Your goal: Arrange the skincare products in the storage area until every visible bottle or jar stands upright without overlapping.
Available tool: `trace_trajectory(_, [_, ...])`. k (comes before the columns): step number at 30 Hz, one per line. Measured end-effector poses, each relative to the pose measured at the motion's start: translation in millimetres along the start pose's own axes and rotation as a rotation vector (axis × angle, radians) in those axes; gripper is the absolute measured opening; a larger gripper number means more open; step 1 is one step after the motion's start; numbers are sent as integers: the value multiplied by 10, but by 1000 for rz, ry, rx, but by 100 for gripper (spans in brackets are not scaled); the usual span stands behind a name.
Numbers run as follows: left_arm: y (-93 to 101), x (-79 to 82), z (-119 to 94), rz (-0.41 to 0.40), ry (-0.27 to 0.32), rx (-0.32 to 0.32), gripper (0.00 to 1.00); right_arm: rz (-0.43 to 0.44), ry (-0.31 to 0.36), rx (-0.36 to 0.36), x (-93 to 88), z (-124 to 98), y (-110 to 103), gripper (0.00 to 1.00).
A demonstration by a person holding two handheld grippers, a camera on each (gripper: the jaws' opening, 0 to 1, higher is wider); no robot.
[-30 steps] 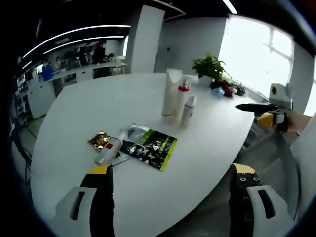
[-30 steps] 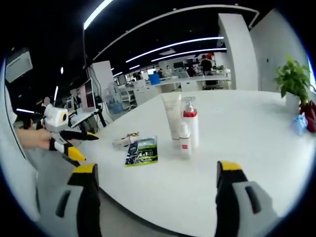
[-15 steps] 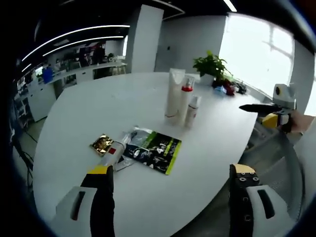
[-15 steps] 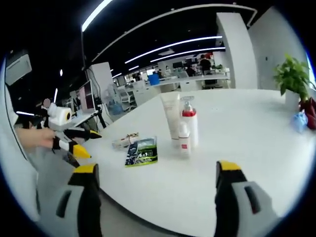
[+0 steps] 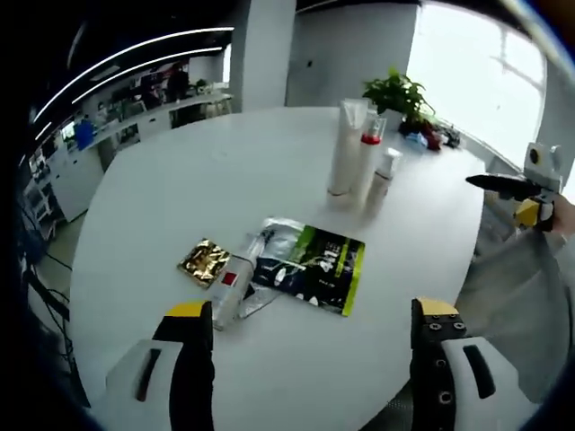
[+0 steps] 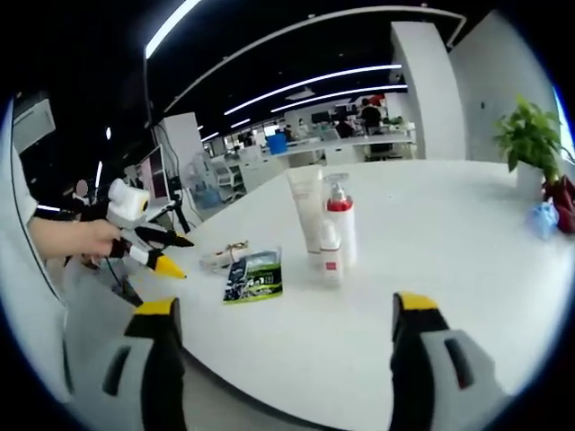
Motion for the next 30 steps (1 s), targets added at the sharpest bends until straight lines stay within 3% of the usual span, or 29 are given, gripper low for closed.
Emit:
trace_trajectory(6, [-172, 11, 119, 35, -44, 24, 82, -4, 0, -13, 0, -3, 13, 97])
trace_trajectory(14, [-287, -24, 286, 116, -147, -12, 78, -20, -11, -18, -18, -2, 12, 97])
trace_trajectory(22, [-407, -113, 407, 136, -253, -26, 63, -29, -23, -20, -34, 5, 13, 97])
trace_trajectory(30, [-554, -113, 539, 188, -304, -17, 46, -36, -36, -33, -49, 14, 41, 96])
Point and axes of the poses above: the point that each gripper's makers call its tool centre point, and the gripper's own axes: z roughly forward along the fingers, y roughly to its right, x roughly out of its top, the point moved 2 cm from there along -z, roughly backward along the fingers, and after that the axes turned 9 degrees about y, right-handed, at the moved point
